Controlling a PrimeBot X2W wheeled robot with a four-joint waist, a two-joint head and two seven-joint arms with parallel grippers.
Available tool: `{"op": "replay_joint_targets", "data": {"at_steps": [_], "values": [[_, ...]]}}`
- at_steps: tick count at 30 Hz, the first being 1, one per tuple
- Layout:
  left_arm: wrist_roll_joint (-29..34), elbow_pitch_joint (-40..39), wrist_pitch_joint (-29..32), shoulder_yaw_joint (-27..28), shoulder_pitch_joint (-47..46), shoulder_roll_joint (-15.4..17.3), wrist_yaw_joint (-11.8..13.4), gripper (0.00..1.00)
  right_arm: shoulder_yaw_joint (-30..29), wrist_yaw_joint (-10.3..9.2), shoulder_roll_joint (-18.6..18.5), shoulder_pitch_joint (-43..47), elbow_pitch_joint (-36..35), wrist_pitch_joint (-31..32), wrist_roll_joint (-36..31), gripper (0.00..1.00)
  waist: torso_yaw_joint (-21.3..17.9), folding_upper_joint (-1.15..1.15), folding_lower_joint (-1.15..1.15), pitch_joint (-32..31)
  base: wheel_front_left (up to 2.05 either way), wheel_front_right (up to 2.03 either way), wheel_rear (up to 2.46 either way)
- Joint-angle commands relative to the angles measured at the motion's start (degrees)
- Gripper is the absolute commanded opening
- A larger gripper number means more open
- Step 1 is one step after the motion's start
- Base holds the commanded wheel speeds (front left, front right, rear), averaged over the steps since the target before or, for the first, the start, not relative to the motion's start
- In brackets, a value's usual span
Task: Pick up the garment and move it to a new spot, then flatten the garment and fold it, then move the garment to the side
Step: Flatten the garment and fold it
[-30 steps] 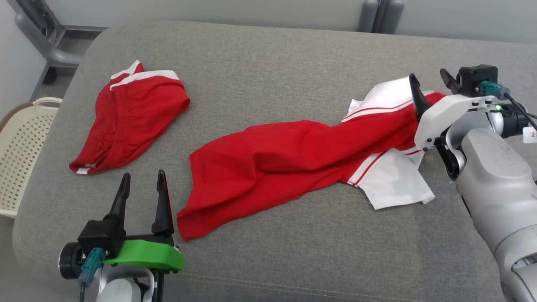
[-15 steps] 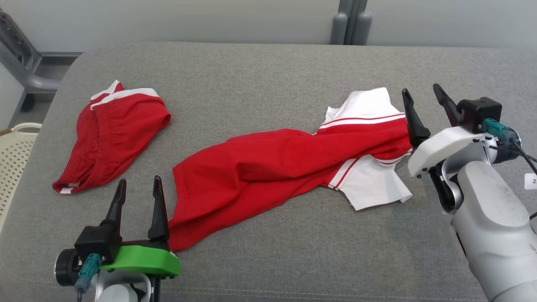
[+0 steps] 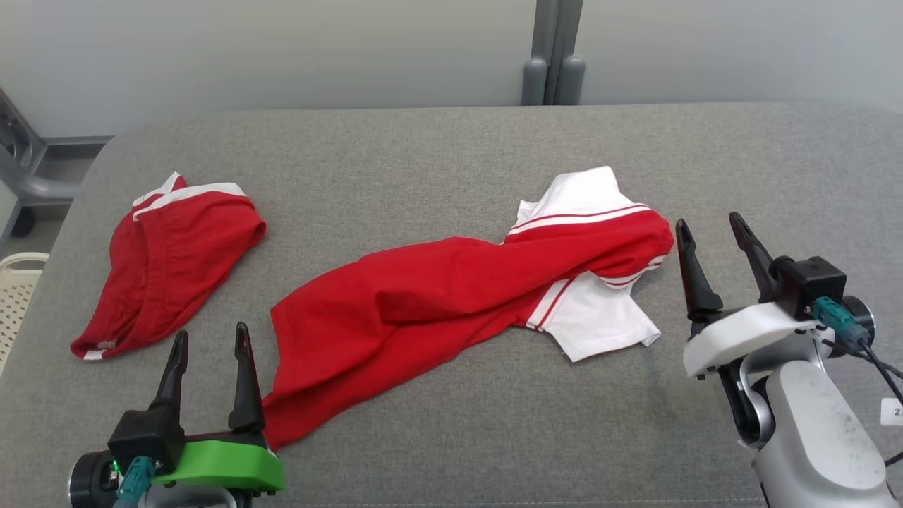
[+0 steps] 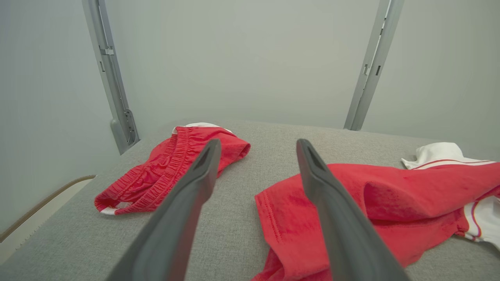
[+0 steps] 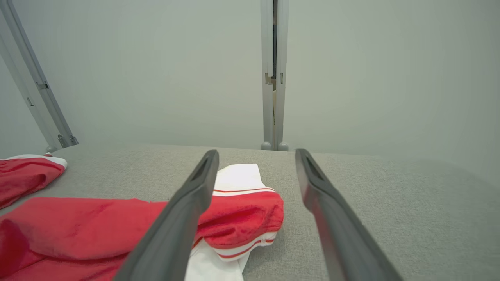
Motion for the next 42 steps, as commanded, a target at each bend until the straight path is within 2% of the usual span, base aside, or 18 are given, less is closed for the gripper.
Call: {"op": "replay_joint_targets", "data": {"at_steps": [1,11,21,29,42], "values": [[0.4,-0.2,-0.2,0.3,1.2,0.1,0.1,1.00,-0.7,-0.02,0.3,1.6,-1.0,-0.1,-0.6,1.00,-1.1,0.00,0.00,-1.2,0.00,0.00,0.00],[2.1,-0.4,-0.2,1.7,3.7,0.4,-0.7,1.00,-3.0,-0.02,3.0,8.4,-7.0,-0.1,-3.6,1.00,-4.3,0.00,0.00,-3.3,0.00,0.00,0.00],[2.8,0.0,-0.2,1.4,4.5,0.7,-1.8,1.00,-3.5,-0.02,4.3,13.5,-11.2,1.6,-4.0,1.00,-5.5,0.00,0.00,-4.3,0.00,0.00,0.00],[3.7,1.0,-0.2,0.7,4.8,1.5,-2.9,1.00,-3.1,-0.02,4.6,16.3,-12.0,2.8,-2.6,1.00,-5.7,0.00,0.00,-4.6,0.00,0.00,0.00],[3.2,2.2,-0.2,0.4,4.6,2.0,-3.0,1.00,-2.5,-0.02,4.7,16.5,-12.1,3.7,-1.7,1.00,-5.6,0.00,0.00,-4.5,0.00,0.00,0.00]]}}
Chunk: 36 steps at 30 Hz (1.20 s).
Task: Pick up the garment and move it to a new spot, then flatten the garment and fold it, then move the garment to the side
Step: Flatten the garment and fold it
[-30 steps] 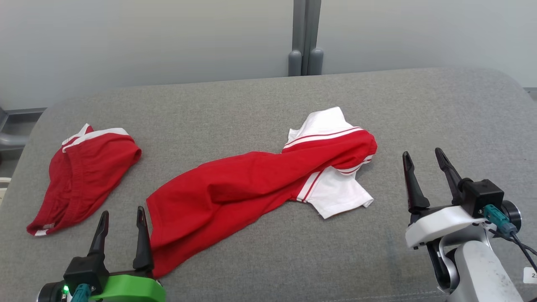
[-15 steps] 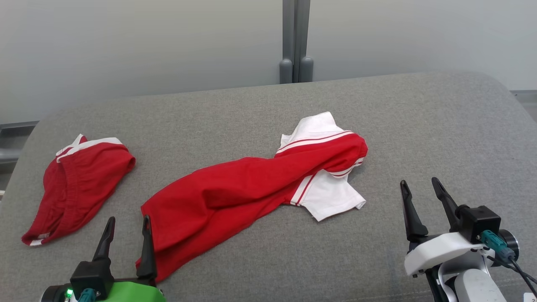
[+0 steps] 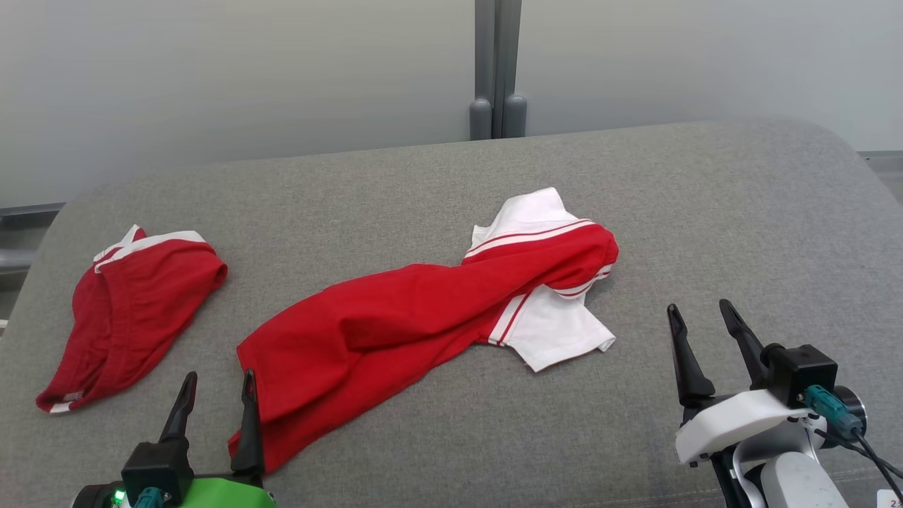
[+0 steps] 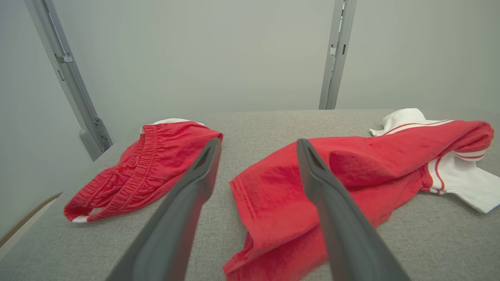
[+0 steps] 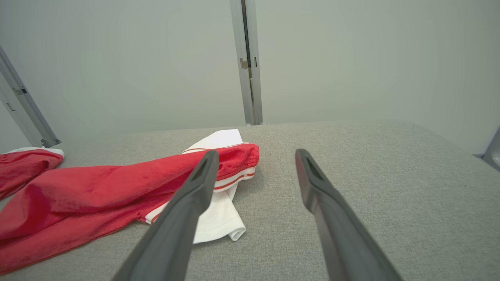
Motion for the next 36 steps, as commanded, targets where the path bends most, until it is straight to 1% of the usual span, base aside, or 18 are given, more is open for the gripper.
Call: {"op": "replay_joint_targets", "data": {"at_steps": [1,16,36], "values": [[-0.1,0.1,-0.2,-0.1,0.4,0.4,-0.1,1.00,0.0,-0.02,-0.1,0.7,-0.1,0.1,0.3,1.00,0.1,0.00,0.00,0.1,0.00,0.00,0.00],[-0.5,0.5,-0.2,-0.3,0.1,0.4,0.4,1.00,-0.1,-0.02,-0.1,0.6,0.0,0.6,0.4,1.00,0.2,0.00,0.00,0.5,0.00,0.00,0.00],[-0.8,0.9,-0.2,-0.4,-0.5,0.7,0.5,1.00,-0.2,-0.02,-0.1,0.4,0.3,0.1,0.5,1.00,0.3,0.00,0.00,0.6,0.00,0.00,0.00]]}}
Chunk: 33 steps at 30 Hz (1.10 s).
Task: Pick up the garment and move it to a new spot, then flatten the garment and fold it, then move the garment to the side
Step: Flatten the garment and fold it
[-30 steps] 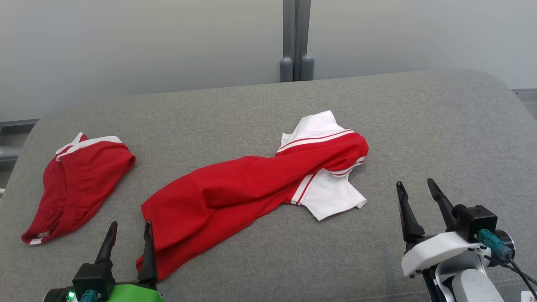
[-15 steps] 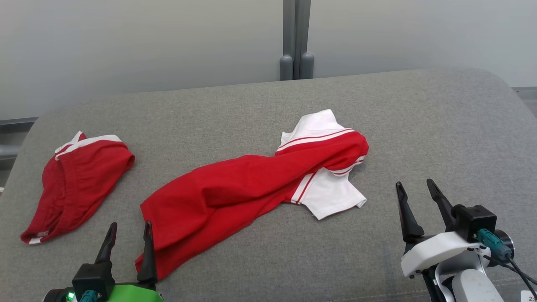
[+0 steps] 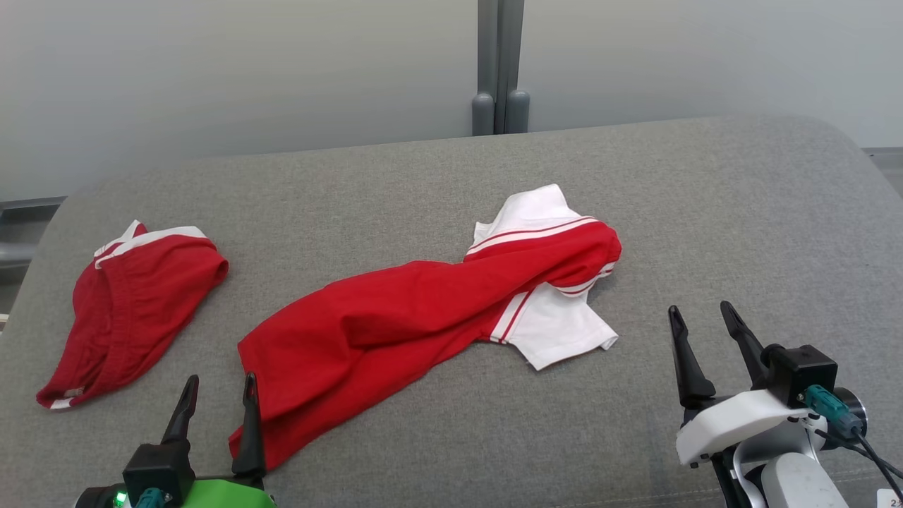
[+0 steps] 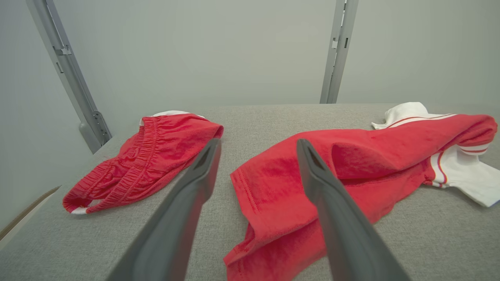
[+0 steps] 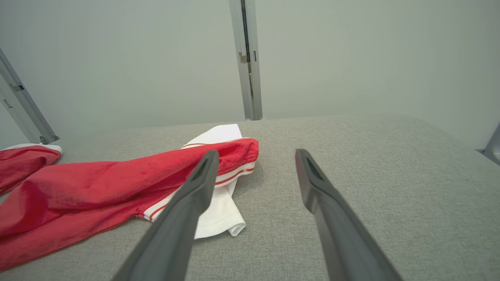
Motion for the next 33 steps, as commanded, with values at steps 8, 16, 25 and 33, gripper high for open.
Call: {"op": "replay_joint_targets", "data": {"at_steps": [8,16,25,33], "values": [[-1.9,0.5,-0.2,0.2,-0.4,0.0,-0.3,1.00,0.1,-0.02,-0.1,0.2,0.2,-0.2,0.7,1.00,0.3,0.00,0.00,0.3,0.00,0.00,0.00],[-3.7,5.0,-0.2,-0.3,-1.2,-0.3,-1.2,1.00,2.2,-0.02,-0.1,-2.2,4.1,1.4,1.2,1.00,0.8,0.00,0.00,1.8,0.00,0.00,0.00],[-5.8,13.8,-0.2,-1.3,-4.5,-0.9,-2.5,1.00,4.6,-0.02,-0.3,-10.8,14.6,1.7,0.6,1.00,1.6,0.00,0.00,6.0,0.00,0.00,0.00],[-5.9,17.7,-0.2,-1.1,-6.9,-1.2,-2.7,1.00,5.3,-0.02,-0.7,-17.6,25.8,0.1,0.0,1.00,3.1,0.00,0.00,8.4,0.00,0.00,0.00]]}}
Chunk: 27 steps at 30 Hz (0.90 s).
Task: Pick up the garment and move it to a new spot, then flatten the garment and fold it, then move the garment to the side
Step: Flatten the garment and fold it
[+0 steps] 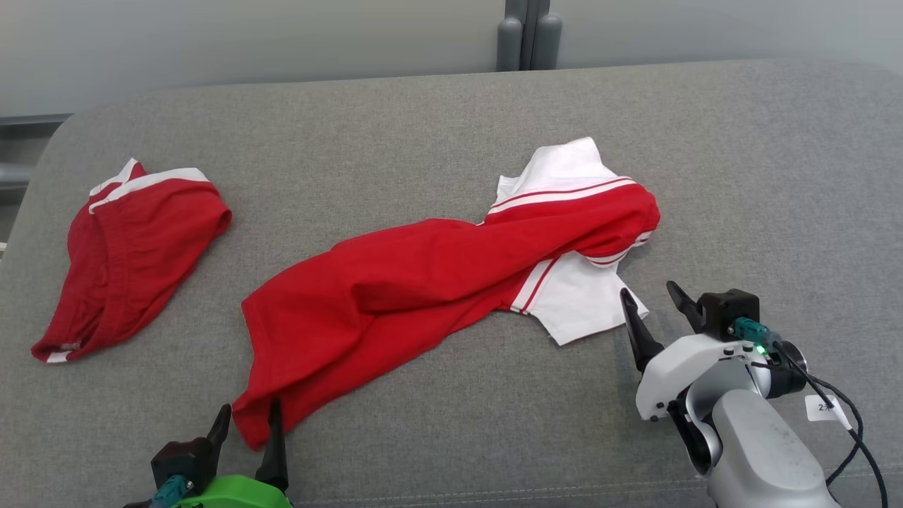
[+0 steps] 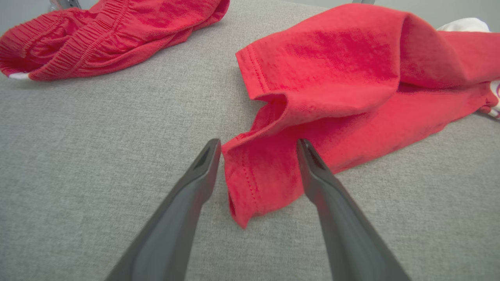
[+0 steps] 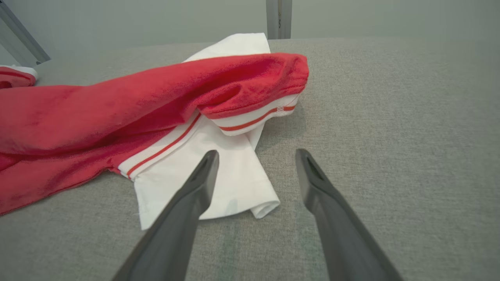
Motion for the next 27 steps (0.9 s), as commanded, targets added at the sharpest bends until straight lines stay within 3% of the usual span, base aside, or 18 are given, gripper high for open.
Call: {"op": "replay_joint_targets", "data": {"at_steps": [1,8,20,21,22,23,24,27], "values": [[-0.3,-0.2,-0.2,0.3,-0.9,0.1,-0.1,1.00,0.2,-0.02,-0.4,-1.4,1.7,-0.5,-0.2,1.00,0.6,0.00,0.00,0.8,0.00,0.00,0.00],[-0.8,-0.4,-0.2,-0.6,0.1,-0.2,-0.1,1.00,0.2,-0.02,-0.5,-6.1,11.7,-1.3,0.2,1.00,1.5,0.00,0.00,1.9,0.00,0.00,0.00],[-2.9,5.6,-0.2,-3.3,-2.5,-0.4,-0.6,1.00,1.7,-0.02,-0.2,-10.4,22.1,-3.8,1.7,1.00,2.7,0.00,0.00,2.3,0.00,0.00,0.00],[-3.1,6.2,-0.2,-3.5,-2.8,-0.4,-0.6,1.00,2.0,-0.02,-0.1,-10.6,22.7,-4.0,1.9,0.87,2.7,0.00,0.00,2.2,0.00,0.00,0.00],[-3.9,7.1,-0.2,-3.5,-3.1,-0.4,-0.7,0.84,2.4,-0.02,-0.1,-10.8,23.2,-4.0,2.2,0.47,2.7,0.00,0.00,2.1,0.00,0.00,0.00],[-3.8,7.8,-0.2,-4.0,-3.4,-0.4,-0.8,0.15,2.8,-0.02,-0.1,-11.0,23.6,-4.0,2.4,0.00,2.6,0.00,0.00,2.0,0.00,0.00,0.00],[-4.2,8.2,-0.2,-4.1,-3.7,-0.4,-0.9,0.00,3.2,-0.02,0.0,-11.1,23.9,-4.2,2.8,0.00,2.6,0.00,0.00,1.9,0.00,0.00,0.00],[-4.2,7.8,-0.2,-4.2,-3.9,-0.4,-0.9,0.00,4.3,-0.03,-0.1,-11.3,23.8,-4.5,3.9,0.00,2.6,0.00,0.00,1.5,0.00,0.00,0.00]]}}
